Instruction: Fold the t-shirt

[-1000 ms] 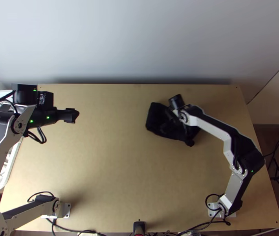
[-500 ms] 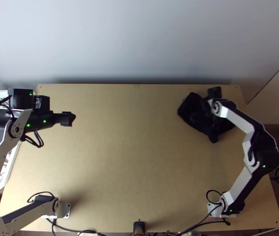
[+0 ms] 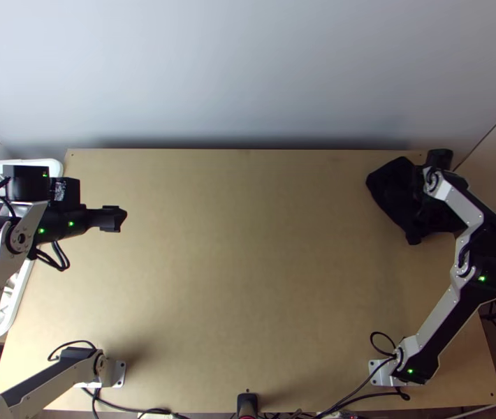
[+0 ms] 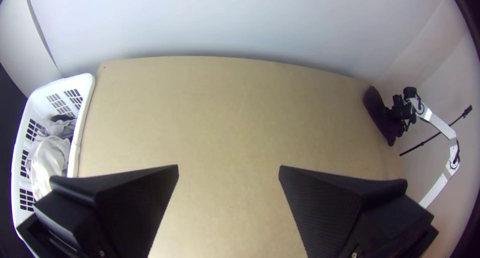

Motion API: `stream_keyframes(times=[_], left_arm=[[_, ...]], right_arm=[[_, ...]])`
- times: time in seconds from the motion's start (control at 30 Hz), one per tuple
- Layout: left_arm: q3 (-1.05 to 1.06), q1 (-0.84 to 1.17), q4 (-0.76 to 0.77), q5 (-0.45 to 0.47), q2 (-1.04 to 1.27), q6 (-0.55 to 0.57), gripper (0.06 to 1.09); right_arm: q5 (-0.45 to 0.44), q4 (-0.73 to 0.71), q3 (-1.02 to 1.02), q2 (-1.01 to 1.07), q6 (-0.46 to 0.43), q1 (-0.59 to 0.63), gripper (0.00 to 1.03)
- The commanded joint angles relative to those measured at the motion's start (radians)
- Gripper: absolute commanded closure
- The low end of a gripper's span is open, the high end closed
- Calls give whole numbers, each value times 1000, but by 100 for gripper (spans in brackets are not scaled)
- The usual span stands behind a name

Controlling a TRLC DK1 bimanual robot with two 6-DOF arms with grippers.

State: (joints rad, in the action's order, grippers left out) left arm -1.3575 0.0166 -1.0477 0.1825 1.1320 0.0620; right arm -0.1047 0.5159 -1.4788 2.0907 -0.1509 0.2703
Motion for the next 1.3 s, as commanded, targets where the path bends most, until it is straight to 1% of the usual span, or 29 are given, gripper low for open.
stream_keyframes(times=[0.0,0.1,0.3,0.43,0.5,0.63,0.73,0.93,1.07,1.2,1.27], left_arm=[[15,-9,-21,-2,-40,-7,11],[18,-7,-25,0,-64,-10,11],[21,-4,-38,0,-123,-19,11],[21,-4,-52,0,-158,-19,11],[31,-4,-60,0,-175,-19,11],[69,-4,-57,0,-218,-13,11],[87,0,-49,0,-235,-2,11],[95,2,-25,0,-287,-1,11],[104,3,-17,0,-334,-2,11],[179,3,84,0,-443,1,11],[233,0,135,-2,-509,1,11]], right_arm=[[0,-2,-124,92,2,87,4],[0,9,-152,114,2,89,4],[0,24,-144,111,11,64,4],[2,50,-138,58,40,49,4],[5,42,-121,0,53,41,4],[51,1,-100,-127,50,30,4],[57,-1,-113,-193,47,14,4],[76,15,-61,-337,47,-48,4],[108,18,48,-494,51,-95,4],[114,-1,204,-712,60,-183,4],[112,-4,267,-802,83,-226,4]])
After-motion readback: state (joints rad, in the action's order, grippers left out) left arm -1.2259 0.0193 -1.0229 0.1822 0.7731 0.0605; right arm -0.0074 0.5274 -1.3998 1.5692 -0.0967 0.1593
